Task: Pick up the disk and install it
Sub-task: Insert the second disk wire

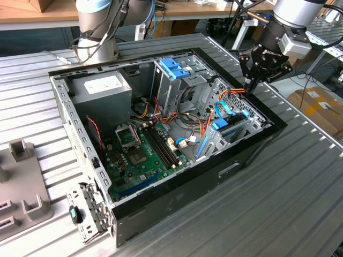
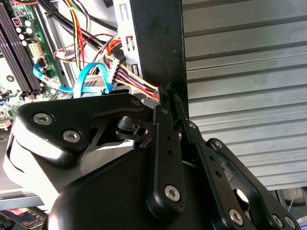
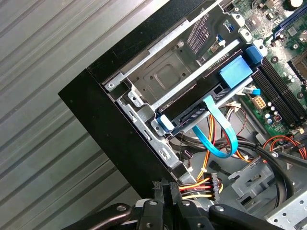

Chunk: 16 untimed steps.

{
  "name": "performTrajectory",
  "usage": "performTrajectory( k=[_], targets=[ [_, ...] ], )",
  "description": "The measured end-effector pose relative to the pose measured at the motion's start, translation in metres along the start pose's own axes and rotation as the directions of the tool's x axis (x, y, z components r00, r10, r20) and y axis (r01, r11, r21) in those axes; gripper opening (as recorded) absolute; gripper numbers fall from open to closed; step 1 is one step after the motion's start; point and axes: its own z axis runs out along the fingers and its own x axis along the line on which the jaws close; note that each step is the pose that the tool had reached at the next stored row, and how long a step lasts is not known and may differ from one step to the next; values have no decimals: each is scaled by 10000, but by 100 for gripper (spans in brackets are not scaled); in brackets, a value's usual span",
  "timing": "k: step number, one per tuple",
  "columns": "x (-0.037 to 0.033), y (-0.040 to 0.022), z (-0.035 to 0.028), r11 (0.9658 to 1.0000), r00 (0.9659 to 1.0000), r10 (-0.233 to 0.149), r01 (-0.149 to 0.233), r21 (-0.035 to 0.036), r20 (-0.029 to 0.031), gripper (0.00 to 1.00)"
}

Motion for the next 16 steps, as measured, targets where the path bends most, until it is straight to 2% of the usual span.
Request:
performTrajectory(
  k=[6,11,16],
  targets=[
    [1,-1,-14,10000,10000,0,0,-3,-3,16],
    [2,-2,-72,10000,10000,0,0,1,2,16],
    [2,-3,-74,10000,10000,0,0,-1,-1,16]
  ],
)
